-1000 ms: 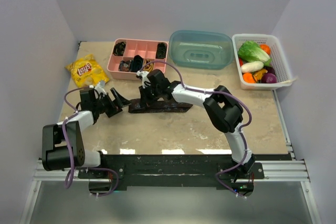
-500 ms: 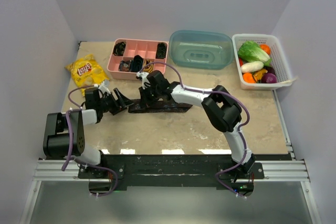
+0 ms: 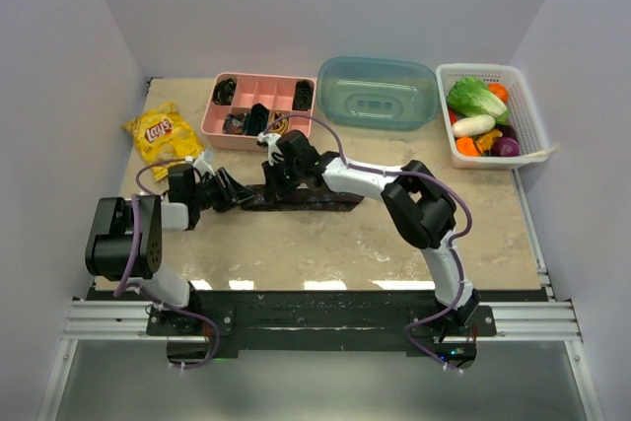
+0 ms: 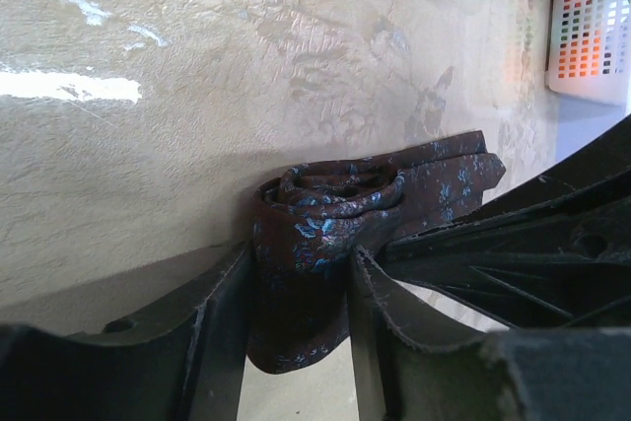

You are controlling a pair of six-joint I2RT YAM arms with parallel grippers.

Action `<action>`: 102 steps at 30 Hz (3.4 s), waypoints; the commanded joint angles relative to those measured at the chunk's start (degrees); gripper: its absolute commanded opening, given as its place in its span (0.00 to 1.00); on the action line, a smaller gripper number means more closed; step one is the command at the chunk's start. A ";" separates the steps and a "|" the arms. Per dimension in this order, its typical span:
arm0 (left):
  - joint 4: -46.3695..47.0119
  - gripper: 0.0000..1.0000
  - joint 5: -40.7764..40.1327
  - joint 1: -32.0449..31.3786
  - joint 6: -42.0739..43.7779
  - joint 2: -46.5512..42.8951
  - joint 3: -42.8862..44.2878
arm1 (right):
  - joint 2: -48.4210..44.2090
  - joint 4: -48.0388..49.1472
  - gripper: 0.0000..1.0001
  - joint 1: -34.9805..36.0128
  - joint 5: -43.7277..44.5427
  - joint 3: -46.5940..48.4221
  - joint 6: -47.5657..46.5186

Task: Roll the ties
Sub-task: Roll the tie at the center of the board.

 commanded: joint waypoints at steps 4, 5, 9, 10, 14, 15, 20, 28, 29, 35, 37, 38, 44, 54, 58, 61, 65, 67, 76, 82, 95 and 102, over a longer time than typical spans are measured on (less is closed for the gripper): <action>3.14 0.40 0.81 -0.34 0.08 0.50 1.40 | -5.38 -1.11 0.05 -0.46 5.56 2.92 -0.43; 3.05 0.39 0.81 -0.34 0.08 0.50 1.40 | -5.20 -1.28 0.05 -0.55 5.91 2.92 -0.43; 2.79 0.38 0.99 -0.43 0.43 0.50 1.67 | -3.36 -2.69 0.05 -0.55 7.84 3.98 -0.51; 2.70 0.38 1.07 -0.43 0.34 0.32 1.75 | -2.92 -2.86 0.05 -0.55 8.02 4.33 -0.51; 1.13 0.36 0.73 -1.13 0.96 0.06 2.63 | -0.20 -3.65 0.05 -0.55 8.64 5.03 -0.69; 0.60 0.36 0.46 -1.40 1.39 -0.12 2.81 | 0.16 -3.57 0.05 -0.55 8.55 4.95 -0.69; -5.10 0.35 -3.22 -3.24 3.50 -2.31 5.52 | 1.74 -3.13 0.05 -0.20 7.23 4.86 -0.51; -12.23 0.33 -7.01 -6.05 6.23 -5.30 8.61 | 3.32 -4.62 0.05 -0.11 8.02 6.00 -0.43; -13.46 0.32 -7.71 -6.23 6.67 -5.56 9.13 | 3.15 -4.71 0.05 -0.11 7.85 6.00 -0.43; -19.43 0.30 -11.48 -7.37 9.13 -6.80 11.86 | -0.27 -4.36 0.05 -0.11 7.14 4.77 -0.08; -21.02 0.29 -12.46 -7.72 9.83 -7.15 12.65 | -1.24 -3.84 0.05 -0.11 7.23 4.07 0.01; -22.51 0.29 -13.33 -7.90 10.44 -7.24 13.44 | -1.85 -3.74 0.05 -0.11 7.23 3.89 0.19; -31.04 0.27 -17.81 -9.22 13.25 -7.94 17.74 | -2.13 -3.66 0.05 -0.11 6.79 3.89 0.45; -42.03 0.27 -30.21 -14.39 16.51 -8.56 25.04 | -1.33 -3.48 0.05 -0.11 5.91 4.50 1.16; -45.19 0.27 -35.65 -17.21 17.22 -8.03 27.76 | -0.89 -3.22 0.05 -0.11 4.95 4.77 1.33; -46.42 0.26 -37.59 -19.41 17.39 -7.76 29.17 | -0.81 -2.69 0.05 -0.11 4.60 4.59 1.68; -47.74 0.26 -40.48 -22.05 17.39 -7.50 30.84 | 0.07 -2.16 0.05 -0.02 3.37 4.94 2.21; -48.10 0.26 -41.02 -23.45 17.31 -7.41 31.81 | 0.33 -1.55 0.05 0.06 2.67 4.94 2.82; -48.62 0.26 -42.60 -27.68 17.48 -5.66 33.83 | 1.13 1.27 0.04 0.07 -2.52 3.98 5.28; -51.79 0.22 -46.29 -28.03 18.53 -5.48 34.89 | -1.16 1.00 0.05 -0.72 -0.24 2.31 4.85; -61.01 0.17 -58.86 -28.12 18.71 -4.34 37.52 | -5.99 -0.23 0.04 -8.01 2.92 -2.87 3.62; -66.55 0.17 -67.91 -28.47 18.27 -2.41 38.58 | -7.05 -0.32 0.05 -10.04 3.28 -4.72 3.35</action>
